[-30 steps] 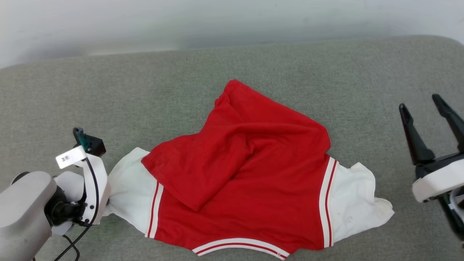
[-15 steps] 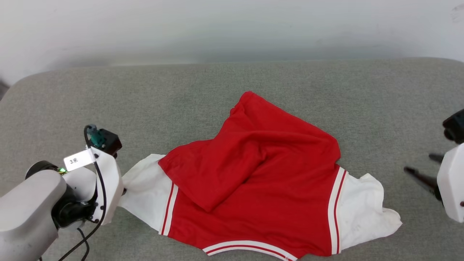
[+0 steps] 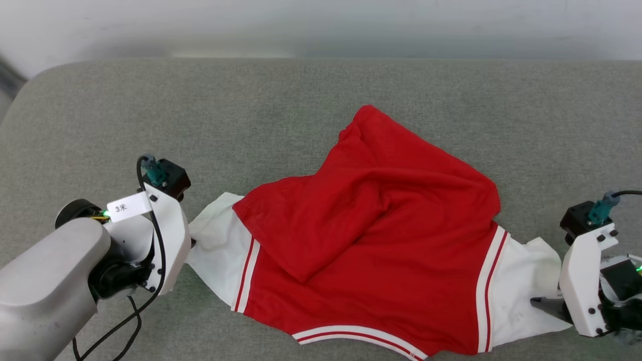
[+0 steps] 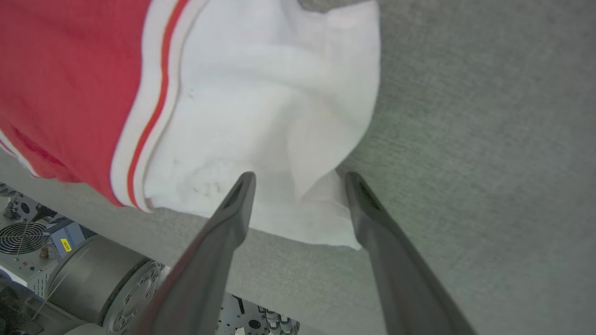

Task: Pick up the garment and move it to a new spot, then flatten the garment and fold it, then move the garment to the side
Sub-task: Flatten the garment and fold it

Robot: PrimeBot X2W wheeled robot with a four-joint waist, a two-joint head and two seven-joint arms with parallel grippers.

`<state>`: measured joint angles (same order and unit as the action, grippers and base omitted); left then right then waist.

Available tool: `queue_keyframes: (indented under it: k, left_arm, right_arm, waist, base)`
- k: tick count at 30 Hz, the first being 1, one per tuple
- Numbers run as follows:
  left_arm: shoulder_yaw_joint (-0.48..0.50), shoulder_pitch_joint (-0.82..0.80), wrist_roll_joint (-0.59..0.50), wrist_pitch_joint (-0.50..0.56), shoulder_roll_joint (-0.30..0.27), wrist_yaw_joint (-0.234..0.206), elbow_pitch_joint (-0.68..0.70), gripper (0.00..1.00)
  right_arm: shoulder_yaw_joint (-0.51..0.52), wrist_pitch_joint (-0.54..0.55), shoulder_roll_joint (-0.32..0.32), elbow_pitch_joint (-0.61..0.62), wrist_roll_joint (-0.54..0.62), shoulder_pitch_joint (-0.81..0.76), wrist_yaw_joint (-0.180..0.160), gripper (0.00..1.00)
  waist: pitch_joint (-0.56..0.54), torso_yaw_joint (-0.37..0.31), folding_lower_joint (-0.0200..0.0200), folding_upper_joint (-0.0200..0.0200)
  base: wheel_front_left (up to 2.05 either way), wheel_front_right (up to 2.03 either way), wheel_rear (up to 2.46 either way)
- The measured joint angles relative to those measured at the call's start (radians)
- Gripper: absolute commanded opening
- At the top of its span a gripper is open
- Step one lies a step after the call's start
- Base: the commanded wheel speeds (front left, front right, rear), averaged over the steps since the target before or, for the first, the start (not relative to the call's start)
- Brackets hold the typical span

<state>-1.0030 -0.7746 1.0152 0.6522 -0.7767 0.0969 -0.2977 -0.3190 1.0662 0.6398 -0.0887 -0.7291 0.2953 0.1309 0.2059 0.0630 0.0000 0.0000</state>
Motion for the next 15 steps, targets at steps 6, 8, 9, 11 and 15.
queue_keyframes:
  k: [6, 8, 9, 11, 15]
  left_arm:
    - [0.0, -0.008, 0.0, -0.014, 0.0, 0.006, -0.006, 0.0]
    - [0.0, -0.008, 0.0, -0.017, 0.0, 0.008, -0.009, 0.0]
    - [0.0, -0.008, 0.0, -0.021, 0.0, 0.008, -0.01, 0.0]
    - [-0.002, -0.008, 0.0, -0.024, 0.001, 0.009, -0.01, 0.0]
    - [-0.003, -0.004, 0.001, -0.048, 0.003, 0.012, -0.008, 0.0]
  right_arm:
    - [-0.072, -0.046, -0.016, -0.104, -0.002, 0.004, 0.0, 1.0]
    - [-0.095, -0.06, -0.012, -0.114, -0.014, 0.005, -0.002, 1.0]
    - [-0.104, -0.071, -0.008, -0.12, -0.019, 0.006, -0.002, 1.0]
    - [-0.117, -0.087, -0.002, -0.132, -0.032, 0.011, -0.002, 0.4]
    - [-0.138, -0.156, 0.009, -0.145, -0.053, 0.02, -0.002, 0.0]
  waist:
    - [0.026, 0.015, 0.0, 0.0]
    - [0.031, 0.018, 0.0, 0.0]
    - [0.033, 0.019, 0.0, 0.0]
    - [0.035, 0.02, -0.0001, 0.0]
    - [0.021, 0.019, 0.0, 0.0]
  base:
    - [0.0, 0.0, 0.0]
    - [0.0, 0.0, 0.0]
    - [0.0, 0.0, 0.0]
    - [0.0, 0.0, 0.0]
    - [0.0, 0.0, 0.0]
